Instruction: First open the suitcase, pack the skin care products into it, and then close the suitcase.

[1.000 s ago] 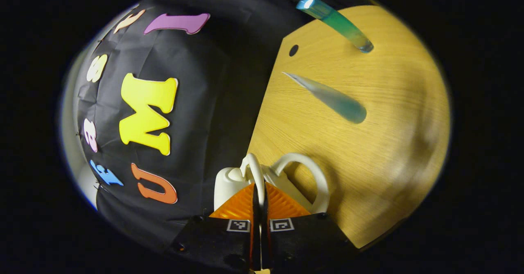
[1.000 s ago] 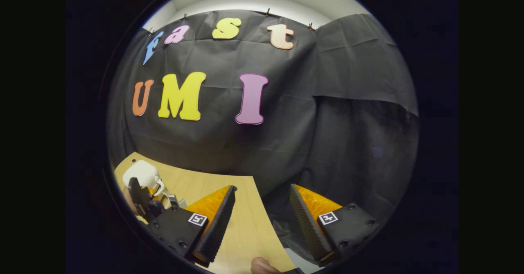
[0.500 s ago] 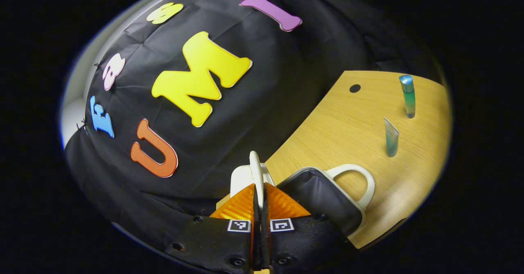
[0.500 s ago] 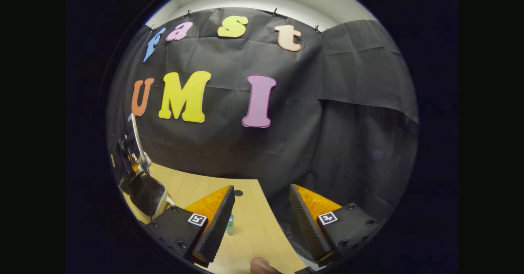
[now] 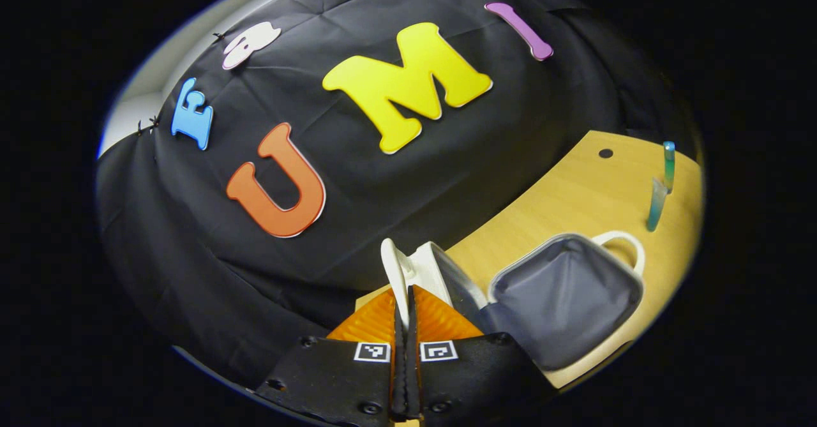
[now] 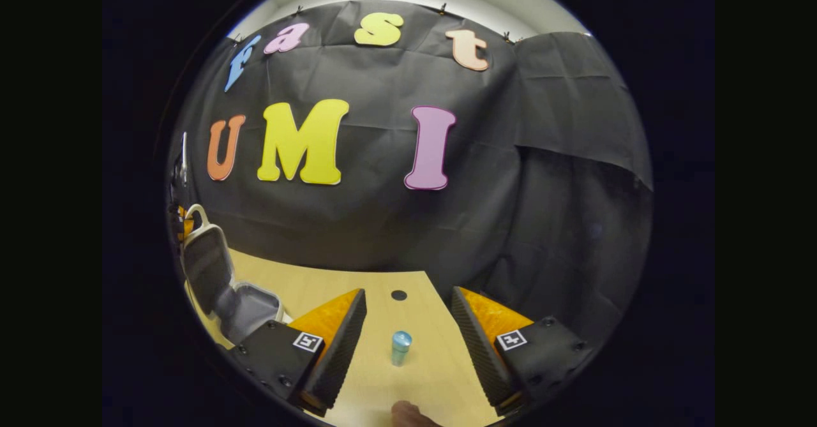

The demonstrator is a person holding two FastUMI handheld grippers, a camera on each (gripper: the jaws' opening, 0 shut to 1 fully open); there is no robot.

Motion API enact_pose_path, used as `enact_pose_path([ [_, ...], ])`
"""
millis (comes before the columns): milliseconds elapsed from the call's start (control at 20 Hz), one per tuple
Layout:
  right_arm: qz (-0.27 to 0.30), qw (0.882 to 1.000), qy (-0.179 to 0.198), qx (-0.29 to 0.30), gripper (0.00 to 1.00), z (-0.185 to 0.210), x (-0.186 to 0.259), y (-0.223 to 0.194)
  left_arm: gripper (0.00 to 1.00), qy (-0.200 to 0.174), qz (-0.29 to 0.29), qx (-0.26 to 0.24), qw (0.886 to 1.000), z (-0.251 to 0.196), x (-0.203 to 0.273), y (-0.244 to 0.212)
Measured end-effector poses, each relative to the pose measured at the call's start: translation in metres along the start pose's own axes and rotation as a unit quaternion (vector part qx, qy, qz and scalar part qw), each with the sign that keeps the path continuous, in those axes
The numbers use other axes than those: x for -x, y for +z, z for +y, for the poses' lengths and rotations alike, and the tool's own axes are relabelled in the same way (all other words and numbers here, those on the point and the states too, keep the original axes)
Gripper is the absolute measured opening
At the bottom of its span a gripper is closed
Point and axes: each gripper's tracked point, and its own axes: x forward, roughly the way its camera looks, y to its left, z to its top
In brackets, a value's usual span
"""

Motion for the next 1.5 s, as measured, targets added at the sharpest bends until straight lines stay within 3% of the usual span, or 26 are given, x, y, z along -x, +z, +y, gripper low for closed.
enact_pose_path([
  [250, 0.021, 0.999, -0.024, 0.012, 0.80, 0.004, 0.011, -0.016, 0.03, 0.004, 0.024, 0.019, 1.000, 0.040, -0.025, -0.079],
  [500, 0.039, 0.999, -0.025, 0.029, 0.80, 0.021, 0.014, -0.025, 0.03, -0.028, 0.085, 0.105, 0.990, 0.036, -0.072, -0.174],
  [750, 0.048, 0.997, -0.017, 0.063, 0.80, 0.041, 0.014, -0.027, 0.04, -0.078, 0.159, 0.205, 0.963, -0.003, -0.099, -0.251],
  [900, 0.039, 0.998, -0.017, 0.048, 0.80, 0.044, 0.018, -0.019, 0.04, -0.089, 0.174, 0.260, 0.946, -0.025, -0.099, -0.273],
  [1050, 0.054, 0.997, -0.024, 0.052, 0.80, 0.037, 0.016, -0.034, 0.07, -0.088, 0.161, 0.299, 0.937, -0.026, -0.103, -0.277],
  [1200, 0.073, 0.997, -0.027, 0.030, 0.80, 0.024, 0.015, -0.048, 0.21, -0.065, 0.161, 0.330, 0.928, -0.014, -0.097, -0.286],
  [1300, 0.072, 0.997, -0.029, 0.026, 0.80, 0.015, 0.011, -0.049, 0.50, -0.046, 0.155, 0.338, 0.927, -0.005, -0.089, -0.281],
  [1350, 0.068, 0.997, -0.027, 0.025, 0.80, 0.011, 0.011, -0.049, 0.51, -0.038, 0.156, 0.337, 0.928, -0.004, -0.083, -0.277],
  [1450, 0.061, 0.998, -0.017, 0.029, 0.80, 0.002, 0.009, -0.049, 1.00, -0.028, 0.156, 0.336, 0.928, -0.003, -0.071, -0.262],
  [1500, 0.057, 0.998, -0.009, 0.031, 0.80, 0.000, 0.007, -0.049, 0.99, -0.031, 0.151, 0.339, 0.928, -0.008, -0.062, -0.246],
])
